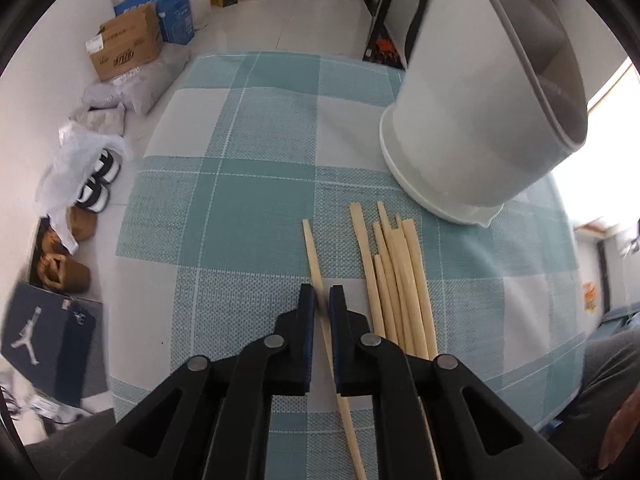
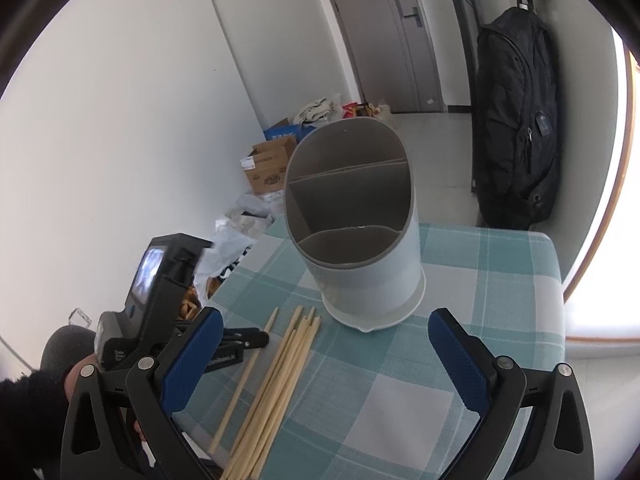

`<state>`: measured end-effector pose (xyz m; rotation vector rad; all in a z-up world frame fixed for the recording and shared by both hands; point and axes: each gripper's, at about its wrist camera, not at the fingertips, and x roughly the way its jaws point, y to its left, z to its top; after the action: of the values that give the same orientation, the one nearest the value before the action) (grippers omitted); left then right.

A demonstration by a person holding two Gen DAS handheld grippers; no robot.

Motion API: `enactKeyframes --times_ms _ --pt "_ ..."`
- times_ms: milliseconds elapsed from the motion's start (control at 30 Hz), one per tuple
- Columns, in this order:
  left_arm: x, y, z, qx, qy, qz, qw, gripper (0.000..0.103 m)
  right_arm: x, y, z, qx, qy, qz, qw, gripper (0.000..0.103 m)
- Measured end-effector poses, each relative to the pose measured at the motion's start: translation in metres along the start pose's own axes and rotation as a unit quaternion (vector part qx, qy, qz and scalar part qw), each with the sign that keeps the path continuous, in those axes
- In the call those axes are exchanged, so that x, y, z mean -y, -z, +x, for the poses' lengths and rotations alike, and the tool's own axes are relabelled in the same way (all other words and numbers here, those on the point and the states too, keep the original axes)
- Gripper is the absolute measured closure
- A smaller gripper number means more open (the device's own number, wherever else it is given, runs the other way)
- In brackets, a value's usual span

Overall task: Organize utensils
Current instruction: 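Close the left gripper on one wooden chopstick and lift it, then raise the chopstick toward the holder with the left gripper while the right gripper grasps a chopstick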

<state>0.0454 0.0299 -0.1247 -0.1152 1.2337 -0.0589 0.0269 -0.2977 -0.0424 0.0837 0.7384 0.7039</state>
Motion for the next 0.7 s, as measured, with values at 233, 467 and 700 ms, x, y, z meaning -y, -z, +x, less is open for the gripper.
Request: enactKeyframes --times_ms 233,467,700 --pt "0.016 0.002 0.005 0.009 -0.032 0.051 0.9981 0.082 0.000 0.002 0.000 -0.001 0.003 -0.001 1.000 0.000" --pt "-0.009 -0.009 0.009 0.025 0.013 -0.011 0.9995 0.102 -0.001 0.006 0.006 -0.018 0.012 -0.006 1.000 0.000" --pt "-0.035 -0.007 -0.013 0.080 0.058 -0.065 0.9930 0.102 -0.006 0.017 0.026 -0.059 0.002 -0.006 0.998 0.006"
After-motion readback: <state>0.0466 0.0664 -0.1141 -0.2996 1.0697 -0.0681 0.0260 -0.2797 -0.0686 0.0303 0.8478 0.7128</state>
